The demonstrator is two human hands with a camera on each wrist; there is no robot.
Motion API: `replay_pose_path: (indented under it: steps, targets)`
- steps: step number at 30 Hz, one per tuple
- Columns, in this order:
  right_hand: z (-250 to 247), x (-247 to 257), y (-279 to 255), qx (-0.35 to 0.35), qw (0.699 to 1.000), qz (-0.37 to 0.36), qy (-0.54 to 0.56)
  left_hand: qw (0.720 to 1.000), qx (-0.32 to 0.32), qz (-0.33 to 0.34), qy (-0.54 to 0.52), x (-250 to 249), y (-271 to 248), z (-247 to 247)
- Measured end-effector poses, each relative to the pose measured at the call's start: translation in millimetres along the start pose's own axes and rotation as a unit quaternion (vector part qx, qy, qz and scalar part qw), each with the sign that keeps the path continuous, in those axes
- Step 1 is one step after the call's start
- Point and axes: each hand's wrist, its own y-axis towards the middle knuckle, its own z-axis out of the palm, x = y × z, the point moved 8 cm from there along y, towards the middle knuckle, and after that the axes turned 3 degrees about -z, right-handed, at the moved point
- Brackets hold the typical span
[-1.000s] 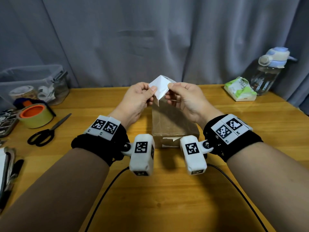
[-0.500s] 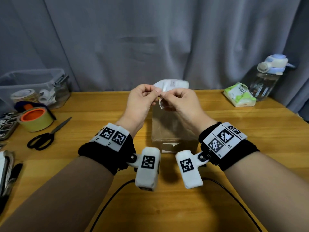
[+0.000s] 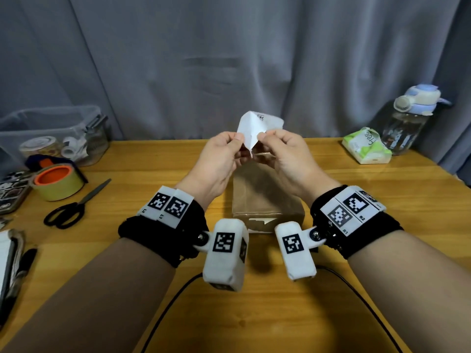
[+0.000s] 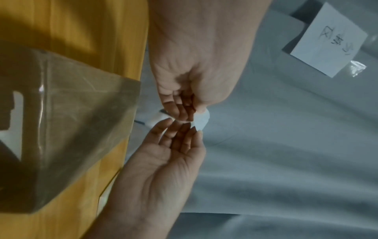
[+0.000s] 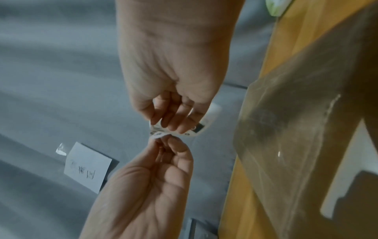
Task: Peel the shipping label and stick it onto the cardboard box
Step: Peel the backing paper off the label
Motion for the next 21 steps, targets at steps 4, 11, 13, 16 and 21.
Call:
replay_pose_path:
  steps: [4, 11, 13, 16, 21]
  targets:
    - [1.6, -5.7, -3.0, -0.04, 0.996, 0.022, 0.074, 0.999, -0.021, 0.012, -0.033, -2.7, -3.9, 3.1]
    - [0.3, 6.4, -9.4, -0.021, 0.995, -0.052, -0.086, 0.994, -0.029, 0.07, 0.078, -13.9, -7.1, -2.5]
    - [-3.2, 7.7, -8.2, -0.034, 0.994, -0.053, -0.086, 0.996, -0.02, 0.061, 0.061, -11.5, -5.5, -3.1]
    - [-4.8, 6.0, -7.6, -0.039, 0.995, -0.043, -0.081, 0.996, -0.013, 0.053, 0.075, -9.4, -5.4, -2.0]
    - [0.3, 5.8, -9.4, -0.009, 0.996, -0.039, -0.084, 0.994, -0.004, 0.024, 0.108, -9.7, -4.2, 3.5]
